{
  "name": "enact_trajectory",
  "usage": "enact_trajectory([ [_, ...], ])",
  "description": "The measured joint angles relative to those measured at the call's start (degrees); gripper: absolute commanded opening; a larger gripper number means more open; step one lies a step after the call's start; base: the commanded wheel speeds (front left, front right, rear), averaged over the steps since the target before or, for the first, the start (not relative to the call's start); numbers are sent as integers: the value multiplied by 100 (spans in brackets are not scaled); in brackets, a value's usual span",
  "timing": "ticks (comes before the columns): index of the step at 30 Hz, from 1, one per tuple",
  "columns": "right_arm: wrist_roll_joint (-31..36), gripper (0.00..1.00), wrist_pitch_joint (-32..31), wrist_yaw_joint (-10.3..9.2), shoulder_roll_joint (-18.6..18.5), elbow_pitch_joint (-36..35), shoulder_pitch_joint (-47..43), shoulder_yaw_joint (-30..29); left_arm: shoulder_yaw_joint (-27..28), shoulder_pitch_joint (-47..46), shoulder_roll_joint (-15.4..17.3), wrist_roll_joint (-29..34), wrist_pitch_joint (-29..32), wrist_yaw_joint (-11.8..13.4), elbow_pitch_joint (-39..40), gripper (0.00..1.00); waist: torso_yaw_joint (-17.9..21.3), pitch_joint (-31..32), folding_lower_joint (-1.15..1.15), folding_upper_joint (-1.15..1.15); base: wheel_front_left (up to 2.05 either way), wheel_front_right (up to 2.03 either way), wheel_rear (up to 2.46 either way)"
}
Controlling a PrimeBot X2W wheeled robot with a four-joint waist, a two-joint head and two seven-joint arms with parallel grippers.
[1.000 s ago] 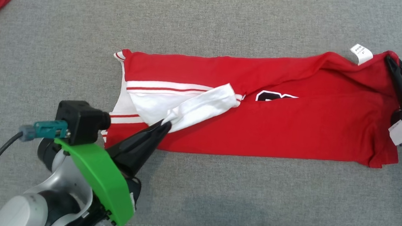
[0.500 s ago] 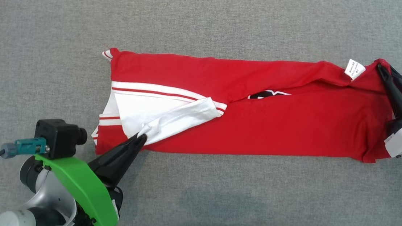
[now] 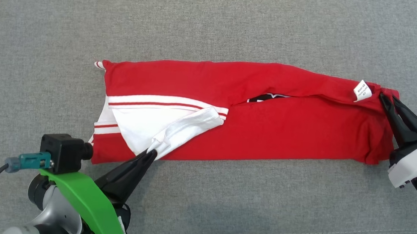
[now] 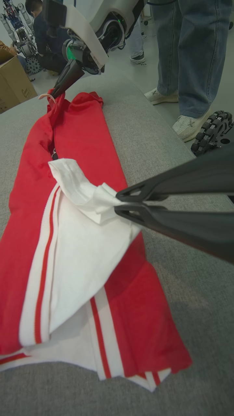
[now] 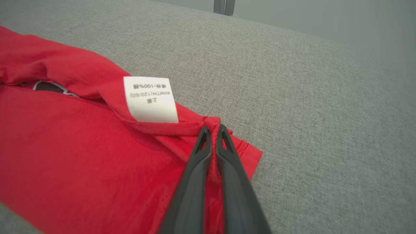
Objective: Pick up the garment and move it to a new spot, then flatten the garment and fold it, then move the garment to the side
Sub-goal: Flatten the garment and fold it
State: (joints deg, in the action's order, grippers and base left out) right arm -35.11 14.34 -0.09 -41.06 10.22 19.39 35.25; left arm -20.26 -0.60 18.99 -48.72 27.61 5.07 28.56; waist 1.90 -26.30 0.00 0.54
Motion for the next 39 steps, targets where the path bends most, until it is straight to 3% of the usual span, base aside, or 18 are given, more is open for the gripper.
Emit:
enact_trajectory([
  [7,170,0,0,-8,-20,-168,12,-129,-9,54,31,-18,8,-1,7,0,39,79,0,0,0,0,0],
  [18,338,0,-40,108,-483,-23,640,-315,-56,-63,81,-43,177,-59,156,0,-163,-11,0,0,0,0,0],
  [25,280,0,-341,311,-437,120,1044,-281,163,-691,92,3,182,-77,134,0,-334,-190,0,0,0,0,0],
  [39,287,0,-489,489,-253,278,1384,-108,608,-2331,394,354,334,-162,-45,0,-302,-303,0,0,0,0,0],
])
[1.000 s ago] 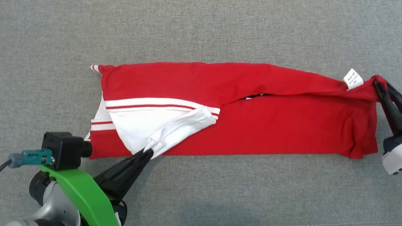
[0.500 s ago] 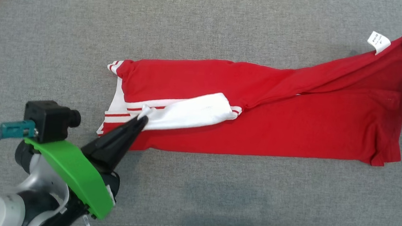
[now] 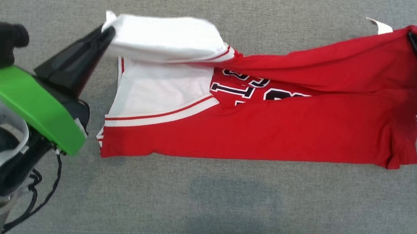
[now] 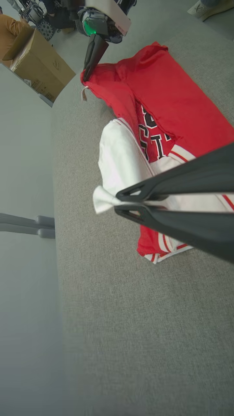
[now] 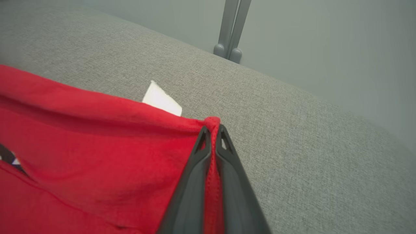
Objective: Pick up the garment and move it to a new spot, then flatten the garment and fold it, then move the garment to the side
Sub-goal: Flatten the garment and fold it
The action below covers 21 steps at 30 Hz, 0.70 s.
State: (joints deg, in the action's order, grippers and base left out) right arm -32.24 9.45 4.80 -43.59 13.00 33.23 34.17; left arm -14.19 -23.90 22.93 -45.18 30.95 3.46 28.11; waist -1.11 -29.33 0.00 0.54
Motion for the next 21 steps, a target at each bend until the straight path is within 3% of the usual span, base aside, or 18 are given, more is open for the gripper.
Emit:
enact_trajectory([
  [9,1,0,-16,74,263,-7,422,70,-291,-1157,-40,22,348,-152,-515,0,232,-155,0,0,0,0,0],
  [21,1,0,67,75,325,279,528,41,-443,-2017,-212,288,353,-345,-1255,0,410,-214,0,0,0,0,0],
])
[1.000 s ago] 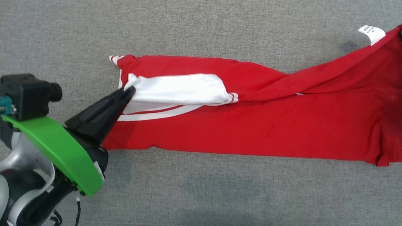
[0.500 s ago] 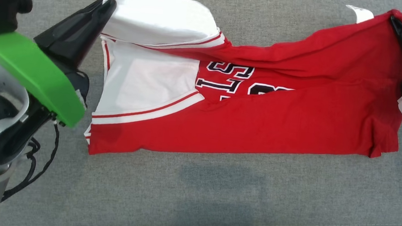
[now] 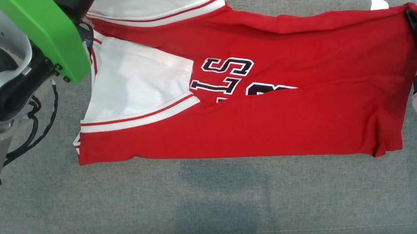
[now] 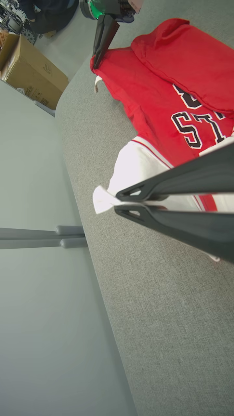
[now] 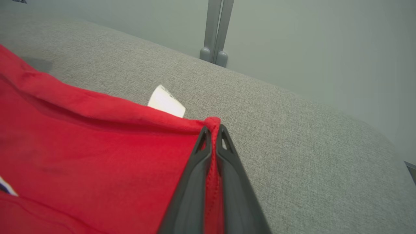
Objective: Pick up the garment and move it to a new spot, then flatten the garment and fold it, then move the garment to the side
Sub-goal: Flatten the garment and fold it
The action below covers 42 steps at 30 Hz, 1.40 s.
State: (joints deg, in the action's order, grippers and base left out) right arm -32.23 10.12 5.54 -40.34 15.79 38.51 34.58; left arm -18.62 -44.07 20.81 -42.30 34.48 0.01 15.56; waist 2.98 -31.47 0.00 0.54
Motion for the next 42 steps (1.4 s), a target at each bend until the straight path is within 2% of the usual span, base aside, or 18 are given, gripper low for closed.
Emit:
enact_trajectory([
  [10,0,0,55,44,104,183,40,71,-36,-282,-140,29,-75,-59,-334,0,27,37,0,0,0,0,0],
  [16,0,0,153,49,235,286,32,145,-191,-257,-158,26,-76,-191,-421,0,30,158,0,0,0,0,0],
  [24,-2,0,250,49,200,238,-258,171,-183,420,-66,-216,13,-191,-37,0,26,342,0,0,0,0,0],
  [37,-10,2,346,41,-75,27,-1030,160,65,1953,89,-419,127,358,1051,0,-160,557,0,0,0,0,0],
  [42,-21,2,353,34,-75,-89,-1146,147,123,2552,131,-614,131,461,1325,0,-246,590,0,0,0,0,0],
])
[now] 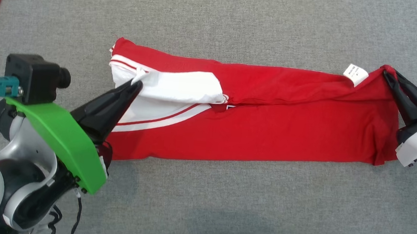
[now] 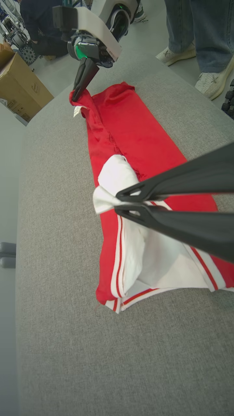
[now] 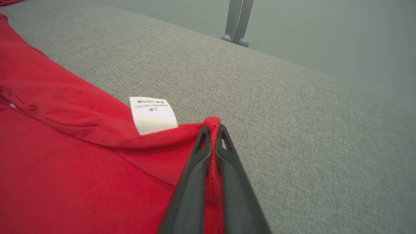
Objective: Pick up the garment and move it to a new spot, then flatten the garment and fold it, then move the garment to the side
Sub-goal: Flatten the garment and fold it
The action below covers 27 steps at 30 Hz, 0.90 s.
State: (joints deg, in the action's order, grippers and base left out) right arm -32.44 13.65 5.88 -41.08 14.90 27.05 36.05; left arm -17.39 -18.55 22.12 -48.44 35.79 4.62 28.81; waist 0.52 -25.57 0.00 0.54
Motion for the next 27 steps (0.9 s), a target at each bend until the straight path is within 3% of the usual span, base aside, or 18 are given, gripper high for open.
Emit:
enact_trajectory([
  [12,-4,0,45,-102,-14,-256,-272,-18,16,1051,-137,-80,-174,92,226,0,20,-3,0,0,0,0,0],
  [26,101,2,51,-247,-263,-321,-456,-141,5,1596,-114,-80,-225,96,410,0,50,13,0,0,0,0,0],
  [27,101,2,52,-248,-263,-332,-485,-141,14,1630,-113,-79,-250,100,407,4,49,14,0,0,0,0,0],
])
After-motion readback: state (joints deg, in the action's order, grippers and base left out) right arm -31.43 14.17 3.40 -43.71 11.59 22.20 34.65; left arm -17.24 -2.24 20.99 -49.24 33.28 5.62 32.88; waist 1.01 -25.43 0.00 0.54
